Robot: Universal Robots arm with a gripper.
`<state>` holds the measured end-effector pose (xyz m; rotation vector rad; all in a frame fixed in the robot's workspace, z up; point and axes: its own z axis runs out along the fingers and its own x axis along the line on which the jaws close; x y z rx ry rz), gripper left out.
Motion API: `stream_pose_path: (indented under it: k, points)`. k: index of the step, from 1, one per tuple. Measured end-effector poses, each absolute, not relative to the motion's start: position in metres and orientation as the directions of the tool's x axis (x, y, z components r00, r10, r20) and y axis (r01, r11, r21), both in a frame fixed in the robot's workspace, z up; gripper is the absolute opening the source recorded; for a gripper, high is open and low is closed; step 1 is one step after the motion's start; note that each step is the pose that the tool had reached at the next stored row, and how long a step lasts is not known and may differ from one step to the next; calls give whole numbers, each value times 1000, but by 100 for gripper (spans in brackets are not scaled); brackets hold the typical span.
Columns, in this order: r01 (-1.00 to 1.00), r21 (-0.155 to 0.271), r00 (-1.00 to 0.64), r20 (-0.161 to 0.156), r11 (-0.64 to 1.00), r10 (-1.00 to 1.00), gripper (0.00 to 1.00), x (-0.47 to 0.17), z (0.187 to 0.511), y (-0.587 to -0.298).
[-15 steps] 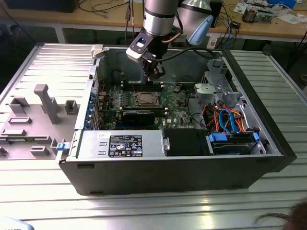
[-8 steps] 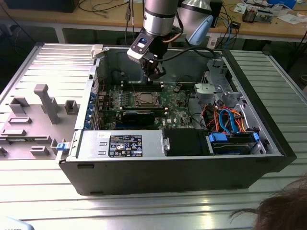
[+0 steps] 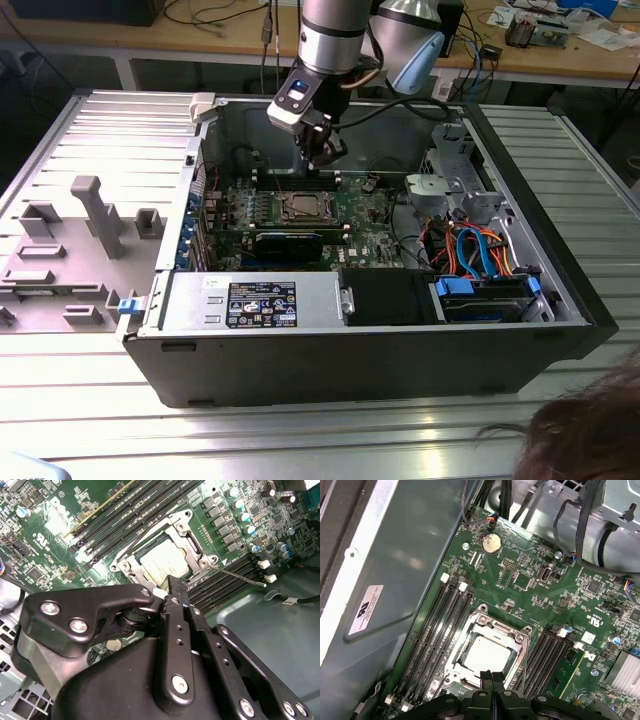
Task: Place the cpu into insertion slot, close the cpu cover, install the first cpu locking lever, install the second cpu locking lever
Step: 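Install the first cpu locking lever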
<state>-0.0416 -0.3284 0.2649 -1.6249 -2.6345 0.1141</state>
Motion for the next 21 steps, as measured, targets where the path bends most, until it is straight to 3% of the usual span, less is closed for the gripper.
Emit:
stream_pose_path:
  k: [21]
  points:
    - [844, -86, -531, -1, 529, 847, 11, -42, 265, -328]
